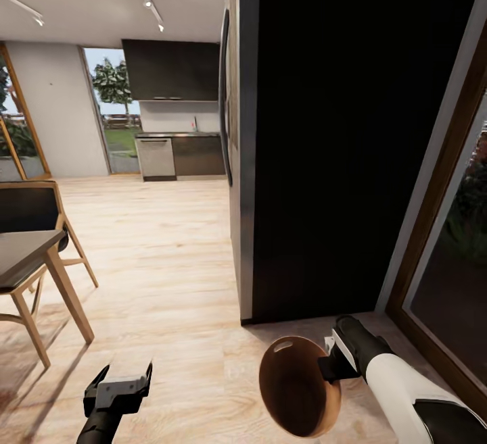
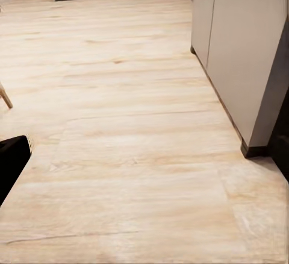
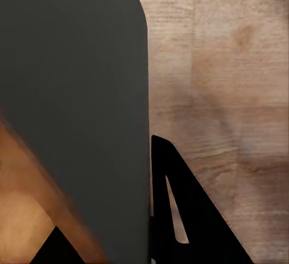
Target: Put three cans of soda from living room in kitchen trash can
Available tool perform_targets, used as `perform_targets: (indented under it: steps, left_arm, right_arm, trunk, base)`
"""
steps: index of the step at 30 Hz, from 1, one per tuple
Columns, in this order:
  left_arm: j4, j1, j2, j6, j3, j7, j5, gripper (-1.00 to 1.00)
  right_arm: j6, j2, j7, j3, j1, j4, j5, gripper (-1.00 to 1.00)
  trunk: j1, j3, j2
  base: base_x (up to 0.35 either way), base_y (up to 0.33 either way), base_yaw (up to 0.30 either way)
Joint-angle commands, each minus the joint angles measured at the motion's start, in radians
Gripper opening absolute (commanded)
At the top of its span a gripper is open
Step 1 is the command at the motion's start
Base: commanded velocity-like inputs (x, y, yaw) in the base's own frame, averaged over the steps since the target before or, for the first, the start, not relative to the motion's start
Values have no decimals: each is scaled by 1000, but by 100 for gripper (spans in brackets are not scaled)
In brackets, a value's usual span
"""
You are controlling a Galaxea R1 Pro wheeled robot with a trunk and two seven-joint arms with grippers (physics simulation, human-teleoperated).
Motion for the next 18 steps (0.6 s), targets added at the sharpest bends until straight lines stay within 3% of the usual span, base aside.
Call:
perform_targets:
  steps: [1,18]
  left_arm:
    - [0,0,0,0,0,0,0,100]
    - [0,0,0,-1,-2,1,-1,100]
  right_arm:
    - [1,0,5,-4,0,0,-20,-100]
    - [1,2,5,-4,1,1,-21,-100]
  trunk:
    - [0,0,0]
    - [0,0,0]
  base:
    - [-324,0,0]
    - [-325,0,0]
